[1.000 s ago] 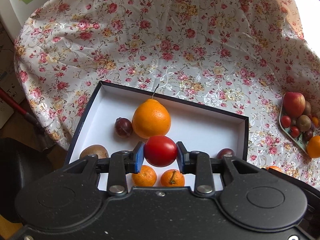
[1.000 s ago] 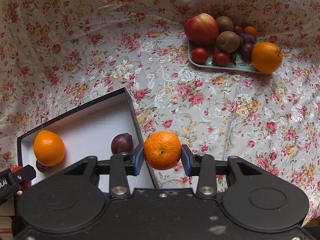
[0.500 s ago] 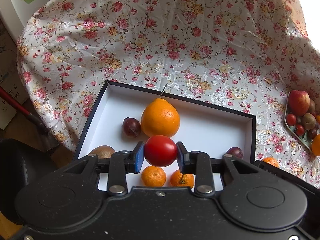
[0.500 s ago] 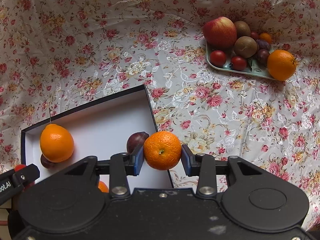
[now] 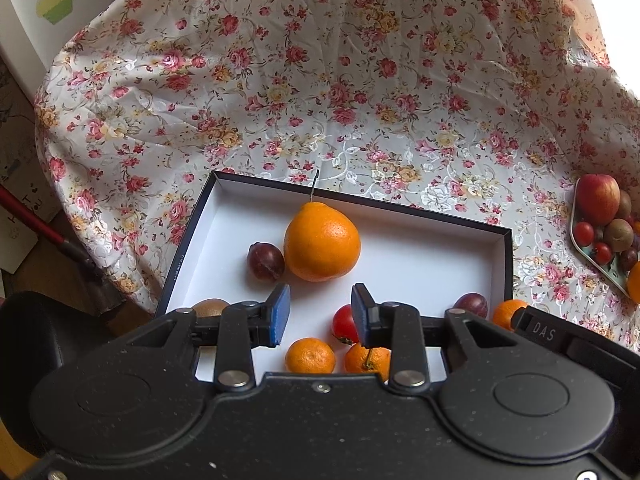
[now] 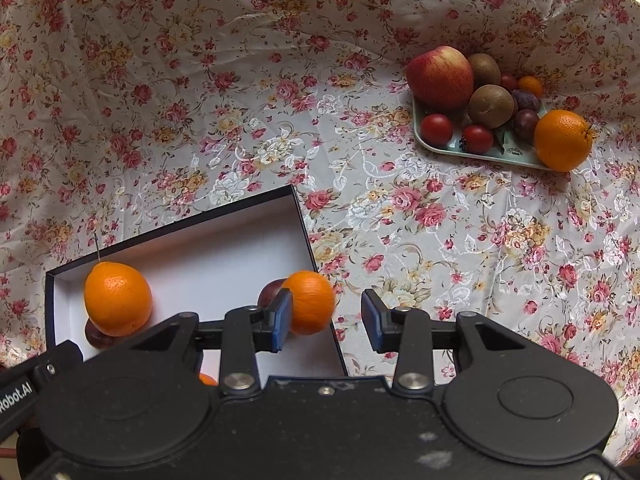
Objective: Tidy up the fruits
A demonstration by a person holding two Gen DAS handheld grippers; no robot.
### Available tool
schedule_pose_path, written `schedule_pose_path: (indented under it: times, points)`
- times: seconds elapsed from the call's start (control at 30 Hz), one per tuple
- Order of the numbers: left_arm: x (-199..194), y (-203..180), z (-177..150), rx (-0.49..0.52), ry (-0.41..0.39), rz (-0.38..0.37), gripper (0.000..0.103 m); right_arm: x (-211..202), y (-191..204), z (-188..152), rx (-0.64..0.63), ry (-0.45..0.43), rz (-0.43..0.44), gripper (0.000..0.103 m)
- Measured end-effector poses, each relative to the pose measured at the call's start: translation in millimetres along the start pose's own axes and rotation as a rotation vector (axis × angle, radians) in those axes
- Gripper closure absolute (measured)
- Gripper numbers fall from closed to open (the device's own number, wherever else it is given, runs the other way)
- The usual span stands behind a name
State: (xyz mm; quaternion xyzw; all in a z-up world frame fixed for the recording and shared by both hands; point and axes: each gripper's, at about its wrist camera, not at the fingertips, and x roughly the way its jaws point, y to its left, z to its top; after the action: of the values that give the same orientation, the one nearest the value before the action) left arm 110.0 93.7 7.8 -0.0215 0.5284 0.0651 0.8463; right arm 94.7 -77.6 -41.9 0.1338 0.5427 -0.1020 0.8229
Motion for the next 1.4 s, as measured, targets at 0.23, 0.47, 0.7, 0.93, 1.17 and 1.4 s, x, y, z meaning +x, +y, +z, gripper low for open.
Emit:
schedule_pose_path:
  times: [0.23,0.47,0.7,0.93,1.17,1.4]
  points:
    - [-0.6,-0.6,-0.3,0.001,0.001,0.003,0.061,-1.2,3.2,-2.6,-0.025,-0.001,0.007,0.062]
    - [-1.5,-1.5,-0.5,0.005,-0.001,0.007,0.061,-1.3,6.7,-4.9,-0.059,-0.006,0.001,0.062]
    - [-2.4,-2.4,-0.6,0.009,-0.005,0.008,0.061,-0.3,7.8,-5.2,-0.078,-0.002,-0.014,0.062]
    - [-4.3,-4.0,-1.6,0.024,-0.012,0.017,0.060,0.7,8.1,-8.3,-0.110,0.000,-0.039,0.062]
    - [-7.7,-9.5,-4.6,0.050,-0.025,0.026,0.060,2.0,4.0,-10.0,-0.121,0.014,-0.065,0.062]
    - [-10.0,-13.6,-6.7,0.069,-0.032,0.028,0.060,2.2,-0.5,-11.7,-0.123,0.024,-0.081,0.062]
